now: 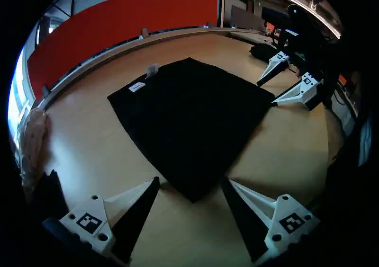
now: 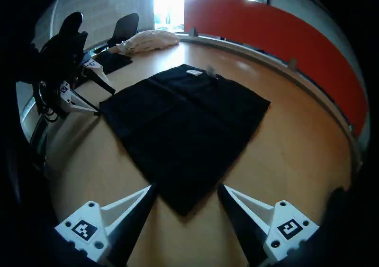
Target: Fold towel
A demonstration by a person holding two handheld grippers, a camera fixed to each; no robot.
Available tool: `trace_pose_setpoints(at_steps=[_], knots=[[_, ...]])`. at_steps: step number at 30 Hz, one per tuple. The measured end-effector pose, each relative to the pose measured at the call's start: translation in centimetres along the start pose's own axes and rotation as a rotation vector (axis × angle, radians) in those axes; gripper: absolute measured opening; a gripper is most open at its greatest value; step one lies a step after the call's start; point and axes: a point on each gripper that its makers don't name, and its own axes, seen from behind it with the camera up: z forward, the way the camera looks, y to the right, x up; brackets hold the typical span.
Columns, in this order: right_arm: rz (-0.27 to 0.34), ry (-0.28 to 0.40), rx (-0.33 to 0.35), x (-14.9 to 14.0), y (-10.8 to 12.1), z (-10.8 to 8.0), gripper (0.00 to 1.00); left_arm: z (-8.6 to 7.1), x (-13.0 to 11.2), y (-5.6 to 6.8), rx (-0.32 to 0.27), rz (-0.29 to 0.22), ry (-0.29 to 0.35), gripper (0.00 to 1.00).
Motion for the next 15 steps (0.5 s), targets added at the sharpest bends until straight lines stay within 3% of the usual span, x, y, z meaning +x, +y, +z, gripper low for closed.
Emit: trace_pose_setpoints(at_steps=[15], knots=[[-0.004,-0.002,0.009,0.01,-0.24,-0.13,0.91,0.01,0.06,0.08,0.01,-0.015,-0.011,0.96]])
